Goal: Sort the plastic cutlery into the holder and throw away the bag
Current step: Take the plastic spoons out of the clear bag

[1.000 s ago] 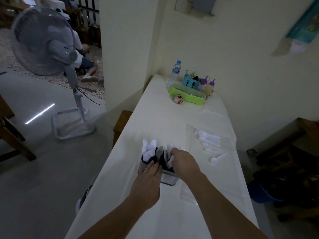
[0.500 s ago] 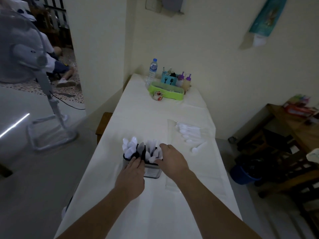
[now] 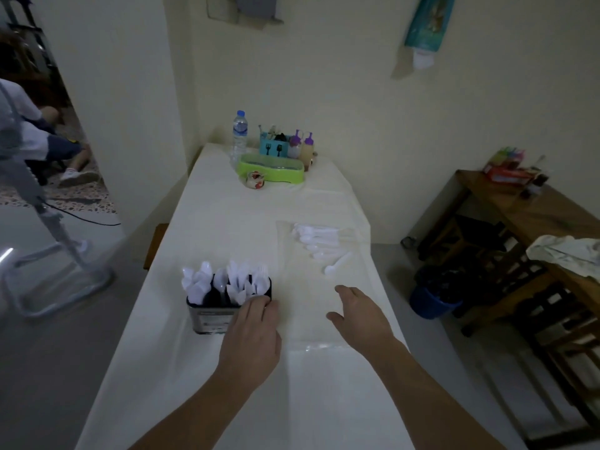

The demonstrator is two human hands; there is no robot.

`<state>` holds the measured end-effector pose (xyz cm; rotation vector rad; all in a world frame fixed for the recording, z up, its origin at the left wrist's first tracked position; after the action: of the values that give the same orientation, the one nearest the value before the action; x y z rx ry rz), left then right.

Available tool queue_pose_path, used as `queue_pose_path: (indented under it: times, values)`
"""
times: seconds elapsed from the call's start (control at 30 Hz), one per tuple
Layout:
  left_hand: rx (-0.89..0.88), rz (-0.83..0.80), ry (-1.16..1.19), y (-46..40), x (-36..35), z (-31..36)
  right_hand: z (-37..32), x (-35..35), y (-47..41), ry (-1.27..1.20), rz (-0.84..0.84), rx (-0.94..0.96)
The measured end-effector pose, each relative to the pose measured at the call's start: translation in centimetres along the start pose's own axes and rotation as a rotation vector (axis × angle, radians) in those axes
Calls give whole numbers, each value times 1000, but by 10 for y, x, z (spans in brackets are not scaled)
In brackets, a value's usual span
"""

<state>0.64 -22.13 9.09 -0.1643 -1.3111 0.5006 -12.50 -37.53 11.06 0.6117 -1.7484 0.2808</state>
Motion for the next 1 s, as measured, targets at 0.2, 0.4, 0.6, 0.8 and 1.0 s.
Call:
queue_pose_path:
  times: [0.2, 0.4, 0.6, 0.8, 1.0]
  values:
    - [-110, -131, -76, -23, -42, 37, 79, -11, 0, 6, -47, -122]
    - [-132, -264, -173, -36, -98, 50, 142, -39, -11, 46, -146, -189]
    - [-57, -448, -205, -36, -164, 38, 176, -79, -35, 74, -254, -112]
    - [-77, -543, -220, -40, -204, 32, 186, -117, -60, 111, -337, -4]
    - [-42, -534, -233, -41, -225, 25, 192, -129, -76, 157, -331, 39]
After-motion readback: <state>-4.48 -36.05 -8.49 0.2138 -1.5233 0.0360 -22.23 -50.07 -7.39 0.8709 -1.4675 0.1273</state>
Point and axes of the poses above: each hand's wrist, its own y-axis away from the middle knuckle, its own x-axis out of the back of the hand, z = x × y, the point moved 7 cm from there along -y, towards the middle knuckle, and after that the axes turned 9 degrees about -x, right-handed, at the moved point
